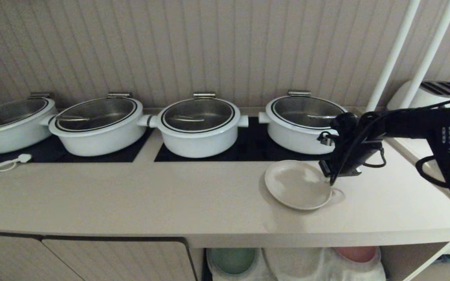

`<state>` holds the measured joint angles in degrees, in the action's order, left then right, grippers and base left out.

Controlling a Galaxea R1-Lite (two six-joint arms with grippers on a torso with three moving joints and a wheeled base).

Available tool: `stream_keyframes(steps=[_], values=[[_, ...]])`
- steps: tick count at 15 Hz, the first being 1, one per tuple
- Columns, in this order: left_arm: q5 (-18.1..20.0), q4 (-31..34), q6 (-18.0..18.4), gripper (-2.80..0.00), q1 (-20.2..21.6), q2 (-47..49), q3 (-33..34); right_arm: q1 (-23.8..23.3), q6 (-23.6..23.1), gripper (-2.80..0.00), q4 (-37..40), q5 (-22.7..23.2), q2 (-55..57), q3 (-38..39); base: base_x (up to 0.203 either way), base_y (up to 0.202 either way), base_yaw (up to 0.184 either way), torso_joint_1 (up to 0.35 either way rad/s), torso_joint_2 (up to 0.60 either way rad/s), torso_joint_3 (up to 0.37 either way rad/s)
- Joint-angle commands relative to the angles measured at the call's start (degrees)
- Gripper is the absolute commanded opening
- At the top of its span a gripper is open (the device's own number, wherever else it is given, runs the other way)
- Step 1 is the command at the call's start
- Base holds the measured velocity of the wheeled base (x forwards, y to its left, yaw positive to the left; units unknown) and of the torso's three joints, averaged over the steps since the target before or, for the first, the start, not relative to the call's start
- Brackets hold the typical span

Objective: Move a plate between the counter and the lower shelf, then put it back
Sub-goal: Pick up the plate

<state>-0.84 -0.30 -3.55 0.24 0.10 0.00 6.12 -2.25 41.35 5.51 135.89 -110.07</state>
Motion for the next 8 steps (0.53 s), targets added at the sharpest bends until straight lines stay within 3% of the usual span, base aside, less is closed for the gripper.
stream_keyframes(steps=[1, 8], values=[[0.0, 0.0, -0.1, -2.80, 0.0, 0.0, 0.0, 0.0, 1.4, -2.80, 0.0, 0.2, -2.9, 2.6, 0.000, 0.000, 0.000, 0.000, 0.00, 0.000], [0.0, 0.0, -0.1, -2.80, 0.0, 0.0, 0.0, 0.0, 7.3, -2.80, -0.7, 0.2, -9.9, 13.4, 0.000, 0.000, 0.000, 0.000, 0.00, 0.000]])
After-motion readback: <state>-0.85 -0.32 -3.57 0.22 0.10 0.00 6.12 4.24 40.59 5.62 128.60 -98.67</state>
